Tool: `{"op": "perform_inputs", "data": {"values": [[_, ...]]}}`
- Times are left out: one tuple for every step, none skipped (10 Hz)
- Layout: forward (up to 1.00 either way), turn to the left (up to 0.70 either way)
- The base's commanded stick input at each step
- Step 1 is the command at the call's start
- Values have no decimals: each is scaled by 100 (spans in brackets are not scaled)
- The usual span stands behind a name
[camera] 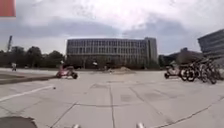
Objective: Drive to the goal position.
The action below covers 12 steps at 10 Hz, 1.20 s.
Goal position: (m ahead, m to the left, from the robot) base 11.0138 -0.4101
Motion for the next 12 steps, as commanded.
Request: {"op": "perform_inputs", "data": {"values": [[70, 0], [70, 0], [70, 0], [70, 0], [70, 0], [70, 0], [59, 0], [49, 0], [45, 0], [43, 0], [35, 0], [12, 0]]}}
